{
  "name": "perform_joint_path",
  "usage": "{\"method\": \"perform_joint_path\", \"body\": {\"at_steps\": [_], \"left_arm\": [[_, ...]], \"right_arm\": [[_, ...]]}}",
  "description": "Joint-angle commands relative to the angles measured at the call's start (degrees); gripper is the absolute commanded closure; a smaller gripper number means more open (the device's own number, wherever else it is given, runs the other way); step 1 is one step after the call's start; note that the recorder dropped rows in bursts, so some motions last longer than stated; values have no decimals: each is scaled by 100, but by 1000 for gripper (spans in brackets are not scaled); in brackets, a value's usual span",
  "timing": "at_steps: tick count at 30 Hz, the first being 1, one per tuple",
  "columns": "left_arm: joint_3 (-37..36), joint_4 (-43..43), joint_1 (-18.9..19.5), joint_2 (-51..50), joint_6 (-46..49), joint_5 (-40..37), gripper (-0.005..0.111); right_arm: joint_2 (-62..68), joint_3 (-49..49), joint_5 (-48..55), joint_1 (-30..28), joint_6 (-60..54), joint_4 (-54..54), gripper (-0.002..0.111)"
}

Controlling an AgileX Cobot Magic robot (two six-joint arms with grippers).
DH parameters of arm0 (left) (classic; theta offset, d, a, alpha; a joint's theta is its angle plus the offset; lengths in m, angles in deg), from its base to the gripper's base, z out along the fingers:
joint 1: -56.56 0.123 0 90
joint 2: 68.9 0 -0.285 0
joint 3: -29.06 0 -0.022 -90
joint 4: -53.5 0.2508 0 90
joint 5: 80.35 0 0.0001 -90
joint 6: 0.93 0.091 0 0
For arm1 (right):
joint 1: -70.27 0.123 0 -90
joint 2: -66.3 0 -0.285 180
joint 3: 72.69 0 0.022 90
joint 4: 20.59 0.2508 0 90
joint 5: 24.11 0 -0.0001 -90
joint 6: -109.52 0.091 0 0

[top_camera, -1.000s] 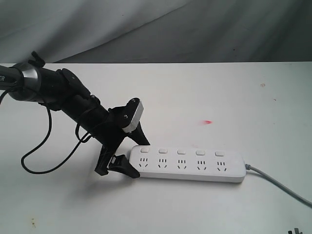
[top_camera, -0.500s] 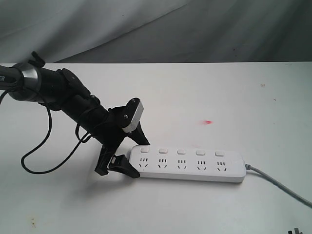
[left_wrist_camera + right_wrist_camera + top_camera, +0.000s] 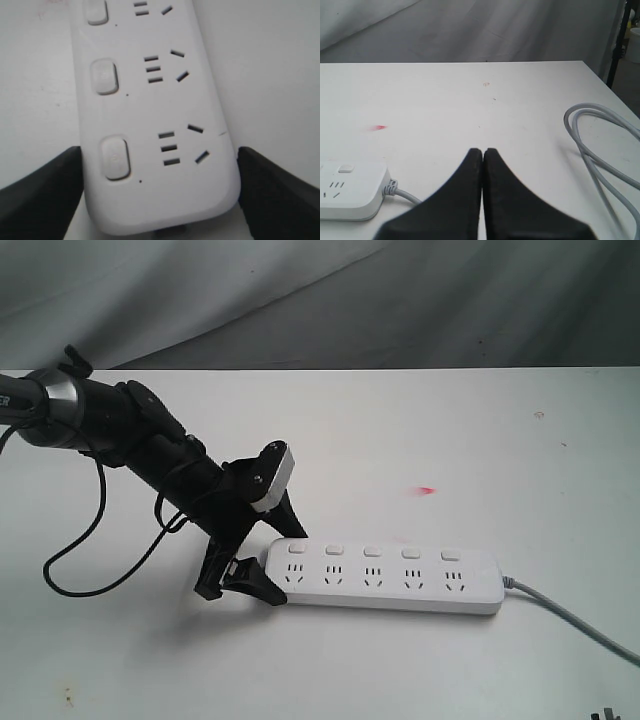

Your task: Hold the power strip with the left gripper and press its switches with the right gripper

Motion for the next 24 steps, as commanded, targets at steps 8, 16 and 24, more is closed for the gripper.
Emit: {"method": "perform_joint_path", "body": {"at_steps": [8,16,24], "left_arm": [[19,-67,-15,-4,23,99,106],[19,-67,-15,-4,23,99,106],[19,-67,-15,-4,23,99,106]], "right_arm": [[-14,-17,-322,-51,-64,-492,108],[-14,-17,-2880,-51,-368,-1148,108],[-14,-17,-4243,-41,-317,-1093,108]]}}
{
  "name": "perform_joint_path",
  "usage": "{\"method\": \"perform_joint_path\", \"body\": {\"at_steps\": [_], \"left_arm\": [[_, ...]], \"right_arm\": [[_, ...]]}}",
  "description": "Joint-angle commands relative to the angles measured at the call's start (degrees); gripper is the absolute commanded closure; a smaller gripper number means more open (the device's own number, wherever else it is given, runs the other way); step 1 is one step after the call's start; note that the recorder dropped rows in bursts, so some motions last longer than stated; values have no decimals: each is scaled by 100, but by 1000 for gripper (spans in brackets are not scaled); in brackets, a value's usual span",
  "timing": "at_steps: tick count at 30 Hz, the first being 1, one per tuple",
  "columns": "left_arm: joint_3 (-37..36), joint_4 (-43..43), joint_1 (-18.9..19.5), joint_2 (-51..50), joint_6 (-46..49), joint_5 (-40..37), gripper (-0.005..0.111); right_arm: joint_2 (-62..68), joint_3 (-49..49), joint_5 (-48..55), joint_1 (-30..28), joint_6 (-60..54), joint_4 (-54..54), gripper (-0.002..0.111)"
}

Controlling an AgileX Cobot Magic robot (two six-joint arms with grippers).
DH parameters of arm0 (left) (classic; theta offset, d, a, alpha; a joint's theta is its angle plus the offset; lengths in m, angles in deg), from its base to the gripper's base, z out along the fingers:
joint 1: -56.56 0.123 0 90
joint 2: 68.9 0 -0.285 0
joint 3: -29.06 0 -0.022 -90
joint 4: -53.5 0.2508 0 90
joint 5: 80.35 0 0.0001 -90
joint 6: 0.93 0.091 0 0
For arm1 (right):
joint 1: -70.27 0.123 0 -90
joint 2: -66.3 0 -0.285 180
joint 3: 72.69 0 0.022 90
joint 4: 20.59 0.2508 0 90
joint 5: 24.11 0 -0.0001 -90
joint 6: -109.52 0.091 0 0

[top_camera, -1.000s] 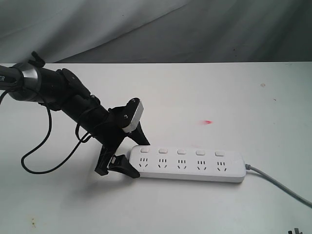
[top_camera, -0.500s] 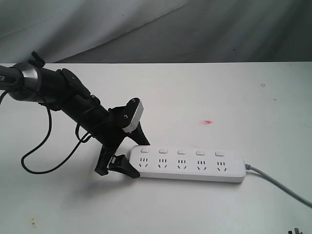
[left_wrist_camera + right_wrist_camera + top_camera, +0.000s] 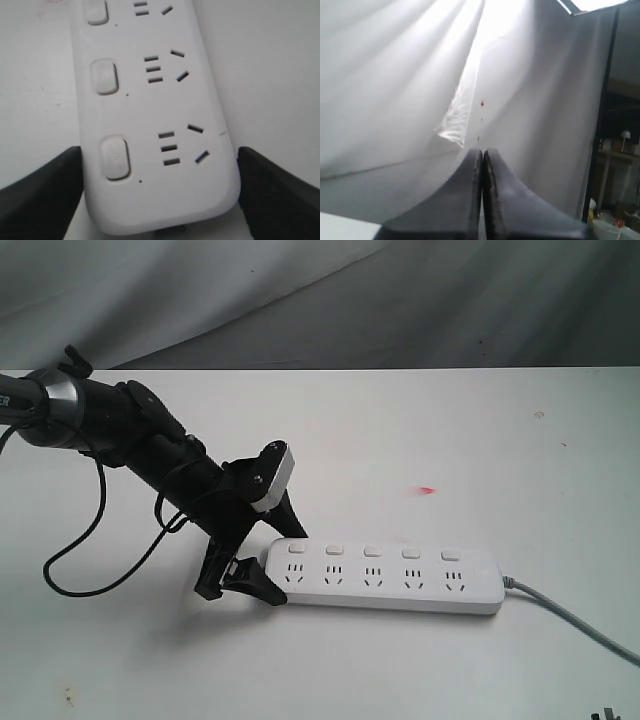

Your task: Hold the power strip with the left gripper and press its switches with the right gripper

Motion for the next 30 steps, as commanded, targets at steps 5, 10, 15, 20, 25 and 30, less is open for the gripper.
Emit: {"method": "perform_joint_path", "body": {"at_steps": [5,10,15,20,25,30], "left_arm": [[19,-58,-15,-4,23,99,106],[19,-58,-15,-4,23,99,106],[19,-58,-15,-4,23,99,106],[19,-58,-15,-4,23,99,106],[19,-58,-15,-4,23,99,106],[19,-58,-15,-4,23,99,106]], "right_arm": [[-14,-17,-1846,-41,2000,621,108],[679,817,-26,-41,2152,1253,108],[2114,2162,1094,-41,2388,1253,108],[3404,3846,2598,-41,2304,1253,108],[4553,5785,4082,-41,949,1472,108],[5786,7748,5764,-41,-1005,2749,108]]}}
